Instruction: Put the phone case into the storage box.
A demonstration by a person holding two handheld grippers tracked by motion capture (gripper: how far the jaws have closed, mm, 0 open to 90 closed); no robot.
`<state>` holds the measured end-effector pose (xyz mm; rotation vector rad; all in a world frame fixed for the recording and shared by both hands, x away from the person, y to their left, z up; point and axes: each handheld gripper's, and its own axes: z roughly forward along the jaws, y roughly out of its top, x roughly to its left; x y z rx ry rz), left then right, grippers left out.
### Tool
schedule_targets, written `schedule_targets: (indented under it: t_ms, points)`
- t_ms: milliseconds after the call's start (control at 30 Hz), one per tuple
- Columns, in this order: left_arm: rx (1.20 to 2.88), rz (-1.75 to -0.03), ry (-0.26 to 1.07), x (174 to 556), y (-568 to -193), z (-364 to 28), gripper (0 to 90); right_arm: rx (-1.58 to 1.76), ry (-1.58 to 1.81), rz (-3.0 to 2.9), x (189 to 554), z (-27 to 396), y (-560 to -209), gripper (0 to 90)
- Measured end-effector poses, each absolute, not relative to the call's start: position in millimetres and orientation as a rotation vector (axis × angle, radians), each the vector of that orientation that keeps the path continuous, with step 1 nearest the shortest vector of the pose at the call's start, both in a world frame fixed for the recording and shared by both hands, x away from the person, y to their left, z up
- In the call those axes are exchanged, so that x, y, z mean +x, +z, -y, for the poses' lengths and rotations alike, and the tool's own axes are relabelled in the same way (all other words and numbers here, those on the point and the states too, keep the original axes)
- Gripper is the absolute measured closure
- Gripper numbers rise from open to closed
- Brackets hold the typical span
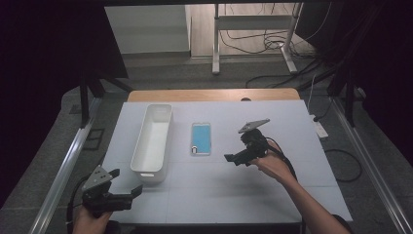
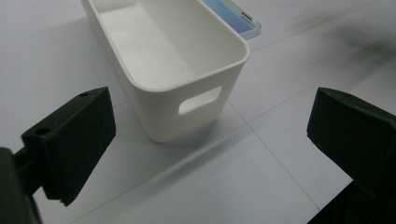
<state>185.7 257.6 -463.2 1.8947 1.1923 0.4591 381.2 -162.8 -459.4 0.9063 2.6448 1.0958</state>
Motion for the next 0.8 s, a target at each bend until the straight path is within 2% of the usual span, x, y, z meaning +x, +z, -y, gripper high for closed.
schedule_targets:
  t_ms: [800]
  points:
    - [1.895, -1.187, 0.455, 185.7, -463.1, -257.8, 2.1, 0.879, 1.012, -2.716, 396.4, 122.6, -467.3, 0.0]
